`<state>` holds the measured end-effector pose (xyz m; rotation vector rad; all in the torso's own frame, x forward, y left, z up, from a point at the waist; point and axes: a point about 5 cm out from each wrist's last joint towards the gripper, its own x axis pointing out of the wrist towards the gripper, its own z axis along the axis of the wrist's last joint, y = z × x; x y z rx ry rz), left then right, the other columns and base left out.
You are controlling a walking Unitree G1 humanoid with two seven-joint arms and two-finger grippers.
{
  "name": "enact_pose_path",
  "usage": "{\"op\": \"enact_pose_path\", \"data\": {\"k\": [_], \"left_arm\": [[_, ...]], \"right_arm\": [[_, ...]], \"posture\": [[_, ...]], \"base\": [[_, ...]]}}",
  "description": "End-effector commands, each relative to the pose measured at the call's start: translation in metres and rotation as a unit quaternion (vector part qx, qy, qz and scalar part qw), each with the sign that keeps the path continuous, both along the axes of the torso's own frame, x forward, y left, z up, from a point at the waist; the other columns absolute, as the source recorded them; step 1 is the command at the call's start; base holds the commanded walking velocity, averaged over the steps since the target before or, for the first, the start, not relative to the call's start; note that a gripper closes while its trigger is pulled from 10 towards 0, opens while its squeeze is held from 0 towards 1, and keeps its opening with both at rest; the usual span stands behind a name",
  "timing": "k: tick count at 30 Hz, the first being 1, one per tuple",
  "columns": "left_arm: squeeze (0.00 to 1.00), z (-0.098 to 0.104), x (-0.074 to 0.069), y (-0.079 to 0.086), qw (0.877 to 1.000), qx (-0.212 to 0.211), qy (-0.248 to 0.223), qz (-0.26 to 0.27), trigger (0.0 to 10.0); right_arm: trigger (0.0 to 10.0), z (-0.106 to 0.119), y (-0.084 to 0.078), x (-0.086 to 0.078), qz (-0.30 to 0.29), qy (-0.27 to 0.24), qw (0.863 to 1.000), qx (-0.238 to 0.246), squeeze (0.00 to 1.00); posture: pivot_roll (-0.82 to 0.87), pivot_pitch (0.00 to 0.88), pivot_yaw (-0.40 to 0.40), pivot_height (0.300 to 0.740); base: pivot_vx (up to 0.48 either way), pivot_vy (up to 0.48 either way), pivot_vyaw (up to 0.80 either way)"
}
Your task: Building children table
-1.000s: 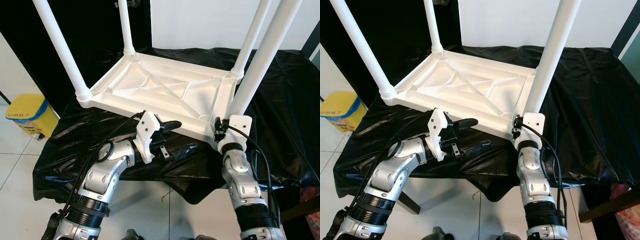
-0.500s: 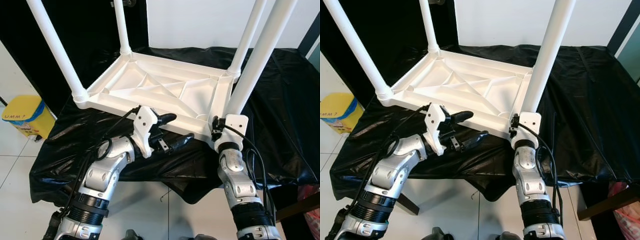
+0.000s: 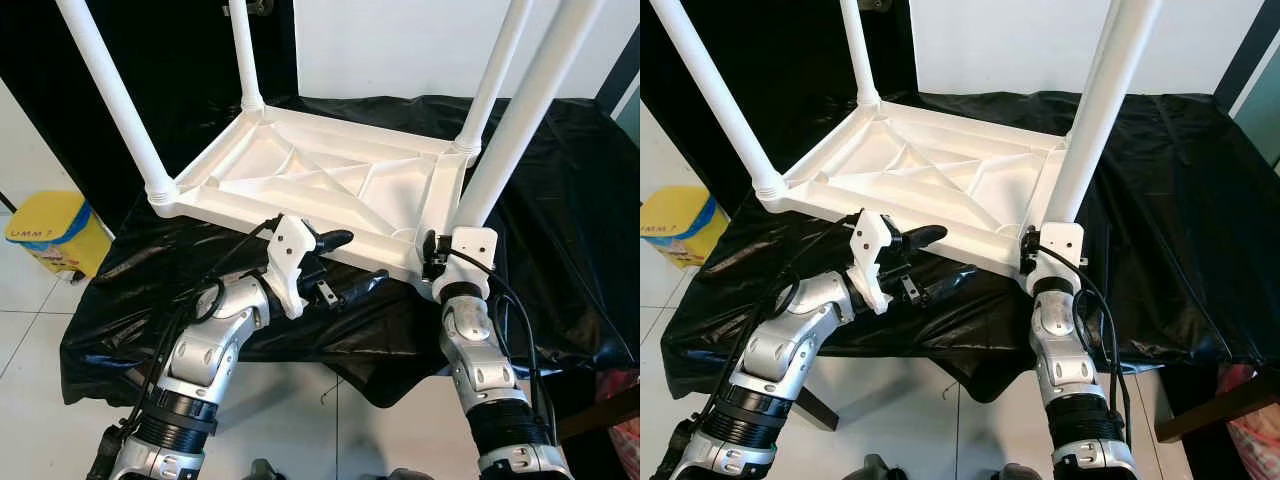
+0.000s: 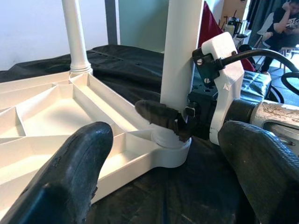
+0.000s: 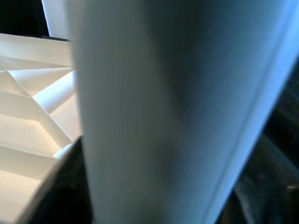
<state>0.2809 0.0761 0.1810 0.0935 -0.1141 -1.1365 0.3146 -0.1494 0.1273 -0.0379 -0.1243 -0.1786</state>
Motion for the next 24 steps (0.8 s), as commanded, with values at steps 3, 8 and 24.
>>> {"op": "enact_pose_path", "data": {"k": [3,8,24], "left_arm": [[0.00,0.001,-0.001,-0.001,1.000,0.002,-0.006,0.004,10.0],[0.00,0.001,-0.002,-0.002,1.000,0.002,-0.005,0.001,10.0],[0.00,-0.001,-0.004,-0.010,1.000,0.006,0.001,-0.019,10.0]], "right_arm": [[10.0,-0.001,-0.001,-0.004,0.057,-0.012,0.998,0.002,1.00],[10.0,-0.002,-0.005,-0.005,0.083,-0.012,0.996,-0.001,1.00],[10.0,0.000,-0.032,-0.012,0.317,0.025,0.947,-0.041,0.00]], "posture": [[-0.14,0.008,-0.022,0.740],[-0.14,0.011,-0.022,0.740],[-0.15,0.021,0.001,0.740]], "base": [[0.000,0.000,0.00],[0.000,0.000,0.00],[0.000,0.000,0.00]]}}
